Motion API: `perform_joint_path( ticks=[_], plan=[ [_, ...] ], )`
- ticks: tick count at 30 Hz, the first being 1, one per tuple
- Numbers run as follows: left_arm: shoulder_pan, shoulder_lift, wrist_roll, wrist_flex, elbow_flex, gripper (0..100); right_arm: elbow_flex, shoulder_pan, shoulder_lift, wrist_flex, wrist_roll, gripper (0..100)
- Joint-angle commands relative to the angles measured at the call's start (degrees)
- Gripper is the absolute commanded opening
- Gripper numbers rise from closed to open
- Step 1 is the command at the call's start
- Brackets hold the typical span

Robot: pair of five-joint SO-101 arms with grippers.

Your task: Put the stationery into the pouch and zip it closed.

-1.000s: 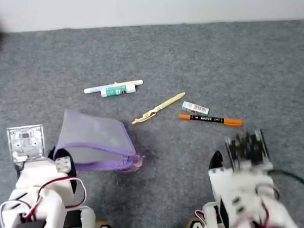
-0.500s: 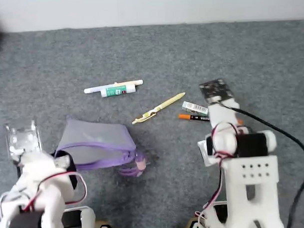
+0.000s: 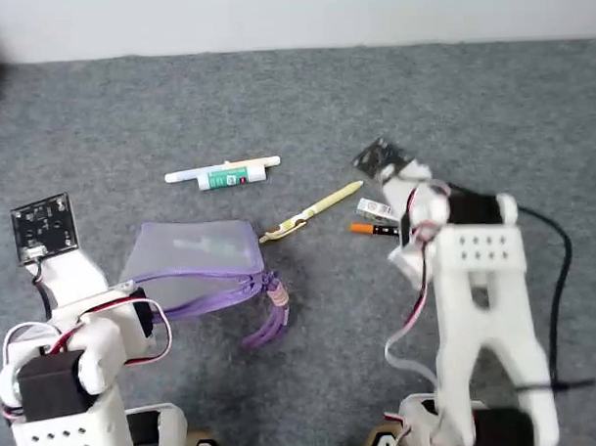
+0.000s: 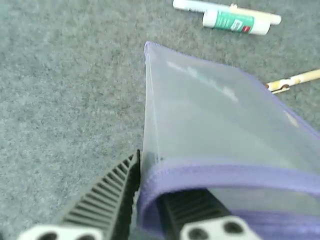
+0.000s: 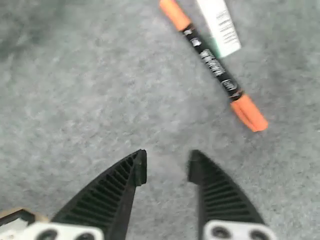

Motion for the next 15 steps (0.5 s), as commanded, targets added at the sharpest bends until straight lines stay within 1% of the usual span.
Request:
perform_joint_path(
  ticks=[1,7,11,15],
  plan=[
    [-0.26,0.53,0.88,-1.85,-0.4,1,-11.34,1.36,9.01,1.45,0.79,22.1],
    [-0.35,0.53,0.88,-1.67,-0.4,1,-23.21,1.27,24.31,1.98,0.88,22.2],
    [-0.35,0.53,0.88,-1.67,-0.4,1,-28.4,1.19,32.48,1.54,0.97,22.2],
    [-0.35,0.53,0.88,-1.58,-0.4,1,-32.09,1.19,40.84,1.54,3.87,22.2]
  ],
)
